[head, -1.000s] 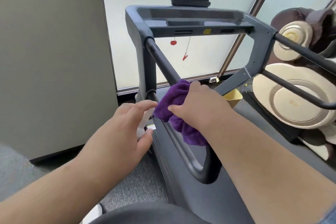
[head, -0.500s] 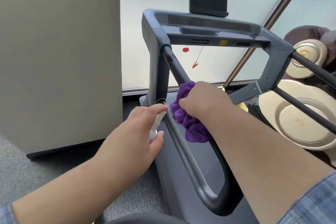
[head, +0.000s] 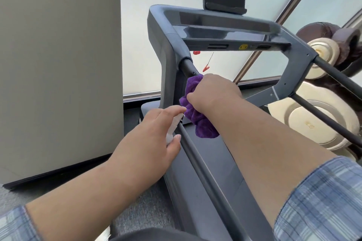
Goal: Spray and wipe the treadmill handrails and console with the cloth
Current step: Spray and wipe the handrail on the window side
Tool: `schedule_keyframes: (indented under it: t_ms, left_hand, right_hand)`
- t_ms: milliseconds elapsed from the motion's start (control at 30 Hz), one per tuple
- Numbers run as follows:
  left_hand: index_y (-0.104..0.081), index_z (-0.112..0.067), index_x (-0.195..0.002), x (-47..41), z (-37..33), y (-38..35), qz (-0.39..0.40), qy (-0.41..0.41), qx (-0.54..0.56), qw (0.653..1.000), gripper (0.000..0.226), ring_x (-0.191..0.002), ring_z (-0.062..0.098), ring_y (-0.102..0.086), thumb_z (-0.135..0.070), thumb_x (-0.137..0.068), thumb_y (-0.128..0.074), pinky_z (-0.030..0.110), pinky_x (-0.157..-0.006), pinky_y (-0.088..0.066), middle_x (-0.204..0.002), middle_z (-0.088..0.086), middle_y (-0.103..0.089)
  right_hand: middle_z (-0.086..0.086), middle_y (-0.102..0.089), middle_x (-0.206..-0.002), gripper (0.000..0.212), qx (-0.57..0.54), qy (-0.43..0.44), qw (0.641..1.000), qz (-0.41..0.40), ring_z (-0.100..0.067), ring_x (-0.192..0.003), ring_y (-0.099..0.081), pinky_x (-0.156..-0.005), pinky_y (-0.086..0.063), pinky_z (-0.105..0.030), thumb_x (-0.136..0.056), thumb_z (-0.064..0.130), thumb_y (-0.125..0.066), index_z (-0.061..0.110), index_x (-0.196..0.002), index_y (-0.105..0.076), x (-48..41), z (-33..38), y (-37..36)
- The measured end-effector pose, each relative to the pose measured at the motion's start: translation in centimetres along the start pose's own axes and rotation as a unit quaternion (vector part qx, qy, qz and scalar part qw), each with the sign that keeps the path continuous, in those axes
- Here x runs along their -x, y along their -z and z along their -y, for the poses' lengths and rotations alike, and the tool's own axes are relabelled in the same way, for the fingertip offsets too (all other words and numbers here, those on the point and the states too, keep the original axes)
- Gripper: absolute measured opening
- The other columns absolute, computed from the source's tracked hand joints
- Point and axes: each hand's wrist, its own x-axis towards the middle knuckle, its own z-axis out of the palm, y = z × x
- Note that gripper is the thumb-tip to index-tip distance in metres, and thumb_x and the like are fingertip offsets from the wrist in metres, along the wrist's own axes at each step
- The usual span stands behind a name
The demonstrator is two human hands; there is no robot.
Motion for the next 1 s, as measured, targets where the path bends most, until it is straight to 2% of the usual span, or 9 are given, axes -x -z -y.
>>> schedule_keyframes:
  t_ms: [233,400,500,633,767,900,1000]
  left_hand:
    - [-0.021,-0.06,-0.133,-4.1,2.8,2.0,0.026,-0.016,0.013,0.999,0.056,-0.094,0.006,-0.054,-0.039,-0.093,-0.054,0.031,-0.081,-0.049,-0.125,-0.028,-0.036]
    - [-0.021,-0.061,-0.132,-5.9,4.4,3.3,0.034,-0.019,0.019,0.999,0.057,-0.094,0.006,-0.055,-0.037,-0.092,-0.054,0.034,-0.082,-0.05,-0.12,-0.032,-0.033]
    - [-0.02,-0.061,-0.132,-6.5,4.7,3.7,0.041,-0.015,0.013,0.999,0.057,-0.097,0.01,-0.056,-0.037,-0.093,-0.054,0.035,-0.084,-0.049,-0.122,-0.032,-0.032]
    - [-0.02,-0.061,-0.132,-6.4,4.0,3.7,0.053,-0.025,0.002,0.998,0.057,-0.102,0.013,-0.057,-0.037,-0.092,-0.054,0.037,-0.086,-0.05,-0.127,-0.029,-0.035]
    - [-0.02,-0.06,-0.133,-5.2,2.4,3.5,0.047,-0.045,-0.015,0.998,0.056,-0.101,0.006,-0.055,-0.038,-0.093,-0.053,0.032,-0.085,-0.05,-0.129,-0.03,-0.034]
    - [-0.022,-0.059,-0.134,-3.0,0.6,2.8,0.033,-0.043,-0.026,0.998,0.056,-0.098,0.003,-0.055,-0.037,-0.093,-0.054,0.03,-0.082,-0.049,-0.127,-0.03,-0.034]
    - [-0.02,-0.059,-0.133,-0.8,-1.2,1.8,0.027,-0.04,-0.042,0.998,0.056,-0.099,0.004,-0.054,-0.037,-0.093,-0.052,0.029,-0.082,-0.049,-0.127,-0.029,-0.034]
  right_hand:
    - [-0.003,-0.053,-0.103,0.025,0.05,-0.01,0.999,0.009,-0.031,-0.089,-0.054,-0.07,-0.042,-0.036,-0.089,0.038,-0.056,0.018,-0.103,-0.051,-4.6,3.5,0.5]
    - [-0.005,-0.049,-0.102,0.039,0.077,-0.035,0.996,-0.011,-0.032,-0.086,-0.052,-0.062,-0.042,-0.035,-0.086,0.034,-0.058,0.016,-0.12,-0.056,-7.2,6.0,0.3]
    - [-0.006,-0.047,-0.1,0.047,0.084,-0.053,0.995,0.002,-0.032,-0.086,-0.051,-0.067,-0.046,-0.038,-0.083,0.035,-0.061,0.014,-0.124,-0.054,-8.0,6.7,0.3]
    - [-0.005,-0.053,-0.1,0.052,0.072,-0.037,0.997,0.006,-0.032,-0.083,-0.054,-0.061,-0.041,-0.036,-0.081,0.041,-0.063,0.014,-0.123,-0.052,-7.6,5.9,0.4]
    - [-0.004,-0.054,-0.1,0.064,0.035,-0.013,0.999,0.016,-0.032,-0.085,-0.055,-0.062,-0.039,-0.035,-0.077,0.05,-0.066,0.013,-0.124,-0.044,-6.0,4.1,1.0]
    - [-0.002,-0.049,-0.092,0.061,0.015,0.005,0.999,0.031,-0.031,-0.087,-0.057,-0.067,-0.042,-0.036,-0.077,0.052,-0.064,0.014,-0.122,-0.045,-3.4,1.9,1.1]
    - [0.0,-0.051,-0.084,0.055,-0.01,0.01,1.0,0.025,-0.03,-0.085,-0.058,-0.067,-0.042,-0.035,-0.073,0.05,-0.065,0.017,-0.112,-0.046,-0.8,-0.4,0.6]
